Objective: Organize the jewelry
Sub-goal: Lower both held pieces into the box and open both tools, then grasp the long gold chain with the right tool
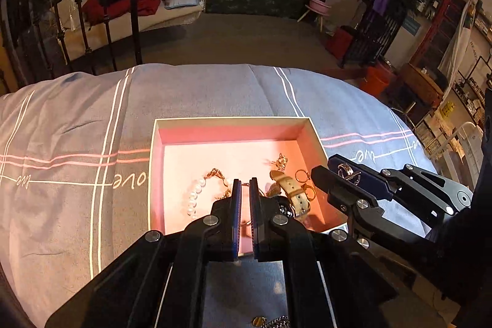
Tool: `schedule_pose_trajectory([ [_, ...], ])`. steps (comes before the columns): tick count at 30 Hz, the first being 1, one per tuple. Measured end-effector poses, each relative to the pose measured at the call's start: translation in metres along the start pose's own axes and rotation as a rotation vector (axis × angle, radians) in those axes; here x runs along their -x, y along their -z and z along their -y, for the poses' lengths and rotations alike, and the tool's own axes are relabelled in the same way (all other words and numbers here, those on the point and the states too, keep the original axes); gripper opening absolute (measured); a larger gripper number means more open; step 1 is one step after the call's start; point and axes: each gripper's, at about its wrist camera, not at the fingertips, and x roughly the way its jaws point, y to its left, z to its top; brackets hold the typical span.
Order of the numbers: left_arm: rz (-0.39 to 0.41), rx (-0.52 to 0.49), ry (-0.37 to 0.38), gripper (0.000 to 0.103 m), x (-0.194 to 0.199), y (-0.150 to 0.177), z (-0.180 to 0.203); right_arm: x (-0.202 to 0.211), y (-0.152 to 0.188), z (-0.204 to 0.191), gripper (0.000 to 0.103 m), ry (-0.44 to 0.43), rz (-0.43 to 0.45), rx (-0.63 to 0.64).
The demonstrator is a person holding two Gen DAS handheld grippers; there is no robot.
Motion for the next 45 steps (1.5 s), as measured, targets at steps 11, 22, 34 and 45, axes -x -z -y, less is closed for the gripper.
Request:
schedule_pose_trajectory([
  [11, -0.038, 0.024, -0.014, 0.005, -0.017, -0.001, -0.007, -0.029, -0.003, -0.002, 0.017, 0.006, -0.069, 0.025],
  [22, -0.031, 0.048, -0.061, 0.03, -0.013, 0.0, -0.015, -0.037, 0.002, 0.003, 0.04, -0.003, -0.097, 0.032],
  [34, -0.018, 0.11, -0.039, 0.053, 0.028, 0.102, -0.05, 0.014, 0.074, 0.006, 0.067, -0.028, -0.042, -0.027],
  [45, -0.065, 0.068, -0.055, 0.053, 0.017, 0.135, -0.045, 0.035, 0.134, -0.024, 0.078, -0.169, -0.148, -0.083],
])
